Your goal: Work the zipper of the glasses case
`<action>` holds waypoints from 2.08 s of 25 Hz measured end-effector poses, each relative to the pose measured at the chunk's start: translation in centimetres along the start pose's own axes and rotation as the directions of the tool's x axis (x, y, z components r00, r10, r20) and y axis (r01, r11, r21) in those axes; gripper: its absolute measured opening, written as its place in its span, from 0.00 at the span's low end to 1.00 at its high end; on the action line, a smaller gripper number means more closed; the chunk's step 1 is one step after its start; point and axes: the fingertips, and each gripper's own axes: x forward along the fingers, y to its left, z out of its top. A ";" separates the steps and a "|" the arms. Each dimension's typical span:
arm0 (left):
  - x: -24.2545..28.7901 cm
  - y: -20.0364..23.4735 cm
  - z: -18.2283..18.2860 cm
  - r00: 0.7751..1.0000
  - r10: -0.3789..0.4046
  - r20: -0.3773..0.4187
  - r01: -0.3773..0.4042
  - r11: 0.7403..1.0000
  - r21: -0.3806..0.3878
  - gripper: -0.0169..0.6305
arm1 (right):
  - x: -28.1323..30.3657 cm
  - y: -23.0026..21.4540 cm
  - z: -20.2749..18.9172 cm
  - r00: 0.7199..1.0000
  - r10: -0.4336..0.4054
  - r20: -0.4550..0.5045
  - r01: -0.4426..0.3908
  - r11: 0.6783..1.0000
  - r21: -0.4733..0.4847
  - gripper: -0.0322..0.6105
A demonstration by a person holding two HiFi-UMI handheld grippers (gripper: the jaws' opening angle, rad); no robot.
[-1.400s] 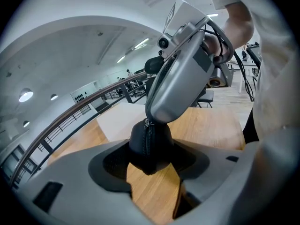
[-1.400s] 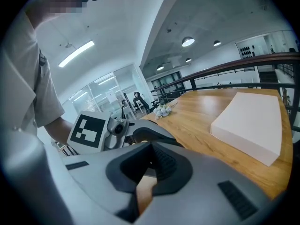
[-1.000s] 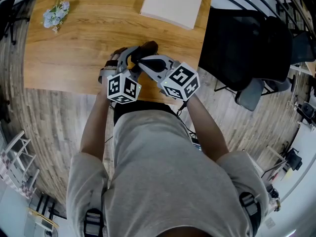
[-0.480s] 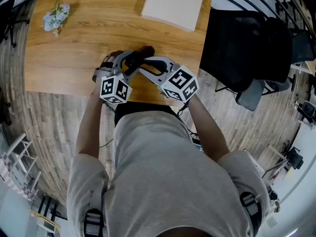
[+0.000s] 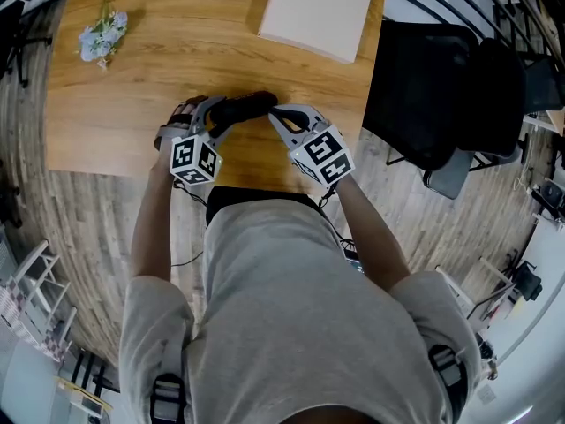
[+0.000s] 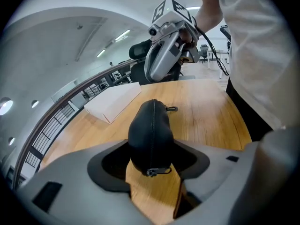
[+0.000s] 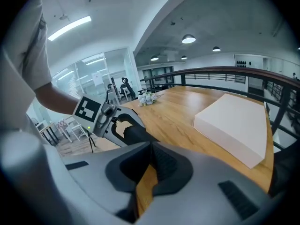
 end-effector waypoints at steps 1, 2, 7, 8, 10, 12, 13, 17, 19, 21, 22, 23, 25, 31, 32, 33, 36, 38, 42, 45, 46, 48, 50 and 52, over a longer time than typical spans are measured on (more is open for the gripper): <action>0.1 0.0 -0.4 1.000 -0.003 -0.006 0.003 1.000 0.002 0.44 | 0.2 -0.2 -0.2 1.000 -0.015 -0.003 0.015 1.000 0.003 0.10; 0.2 0.0 -0.9 1.000 -0.005 -0.015 0.005 1.000 0.009 0.44 | 0.4 -0.4 -0.4 1.000 -0.027 -0.005 0.027 1.000 0.009 0.10; 0.6 0.1 -2.1 0.999 -0.012 -0.038 0.013 0.999 0.035 0.44 | 0.9 -0.8 -0.6 0.999 -0.053 -0.010 0.053 0.998 0.036 0.10; 0.6 0.1 -2.1 0.999 -0.014 -0.037 0.015 0.999 0.032 0.44 | 0.9 -0.8 -0.6 0.998 -0.056 -0.011 0.056 0.998 0.038 0.10; 0.8 0.0 -2.3 0.999 -0.017 -0.038 0.019 0.999 0.029 0.44 | 1.0 -0.9 -0.7 0.998 -0.060 -0.012 0.060 0.997 0.043 0.10; 0.9 0.0 -2.4 0.999 -0.019 -0.042 0.020 0.999 0.025 0.44 | 0.9 -1.0 -0.8 0.998 -0.064 -0.013 0.065 0.997 0.047 0.10; 1.0 -0.1 -2.5 0.999 -0.018 -0.045 0.019 1.000 0.022 0.44 | 0.9 -1.1 -1.0 0.998 -0.066 -0.013 0.067 0.997 0.050 0.10; 1.3 -0.2 -3.0 0.998 -0.015 -0.068 0.015 1.000 0.001 0.44 | 0.8 -1.4 -1.5 0.997 -0.076 -0.018 0.077 0.995 0.058 0.10; 1.4 -0.3 -3.3 0.997 -0.008 -0.078 0.008 1.000 -0.007 0.44 | 0.7 -1.3 -1.7 0.997 -0.079 -0.017 0.080 0.995 0.063 0.10; 1.4 -0.3 -3.3 0.996 0.006 -0.085 -0.007 1.000 -0.013 0.44 | 0.5 -1.2 -1.9 0.997 -0.079 -0.017 0.080 0.995 0.066 0.10; 1.4 -0.2 -3.3 0.996 0.014 -0.088 -0.016 1.000 -0.016 0.44 | 0.4 -1.1 -1.9 0.997 -0.079 -0.017 0.080 0.995 0.067 0.10; 1.3 -0.2 -3.4 0.995 0.023 -0.092 -0.025 0.999 -0.023 0.44 | 0.3 -1.1 -2.0 0.997 -0.078 -0.017 0.079 0.995 0.068 0.10; 1.2 -0.1 -3.5 0.995 0.034 -0.098 -0.039 0.998 -0.050 0.44 | 0.1 -1.0 -2.1 0.997 -0.079 -0.016 0.080 0.995 0.067 0.10; 0.9 -1.6 -3.2 0.995 0.012 -0.100 -0.029 0.985 -0.171 0.51 | -0.6 -0.7 -2.7 0.997 -0.082 -0.007 0.083 0.994 0.076 0.10; 0.8 -1.9 -3.1 0.995 0.010 -0.096 -0.029 0.981 -0.194 0.53 | -0.8 -0.6 -2.8 0.997 -0.083 -0.004 0.083 0.993 0.080 0.10; 0.7 -2.1 -3.0 0.996 0.011 -0.091 -0.031 0.975 -0.218 0.55 | -1.1 -0.5 -2.8 0.997 -0.083 0.000 0.082 0.993 0.087 0.10; 0.3 -2.4 -2.4 0.997 0.025 -0.076 -0.046 0.956 -0.288 0.57 | -1.6 -0.3 -2.8 0.996 -0.088 0.016 0.086 0.991 0.105 0.10; -0.1 -2.7 -2.1 0.996 0.043 -0.072 -0.064 0.945 -0.322 0.57 | -1.9 -0.2 -2.7 0.995 -0.096 0.026 0.092 0.990 0.104 0.10; -1.3 -3.3 -1.2 0.992 0.096 -0.077 -0.119 0.911 -0.394 0.57 | -2.9 0.4 -2.4 0.993 -0.105 0.057 0.099 0.990 0.099 0.10; -2.4 -3.8 -0.4 0.988 0.134 -0.079 -0.155 0.883 -0.443 0.57 | -3.7 0.8 -2.4 0.991 -0.113 0.075 0.106 0.990 0.091 0.10; -2.8 -3.9 -0.1 0.986 0.147 -0.081 -0.168 0.874 -0.457 0.57 | -4.1 0.9 -2.4 0.990 -0.116 0.082 0.108 0.990 0.088 0.10; -3.6 -4.2 0.6 0.979 0.182 -0.087 -0.202 0.848 -0.490 0.57 | -4.8 1.3 -2.4 0.988 -0.122 0.099 0.115 0.990 0.079 0.10; -4.5 -4.7 1.6 0.969 0.230 -0.091 -0.242 0.804 -0.542 0.57 | -5.8 1.7 -2.4 0.983 -0.134 0.123 0.127 0.990 0.069 0.10; -5.6 -5.1 3.1 0.952 0.296 -0.084 -0.284 0.742 -0.608 0.57 | -7.0 2.0 -2.2 0.976 -0.154 0.155 0.147 0.988 0.053 0.10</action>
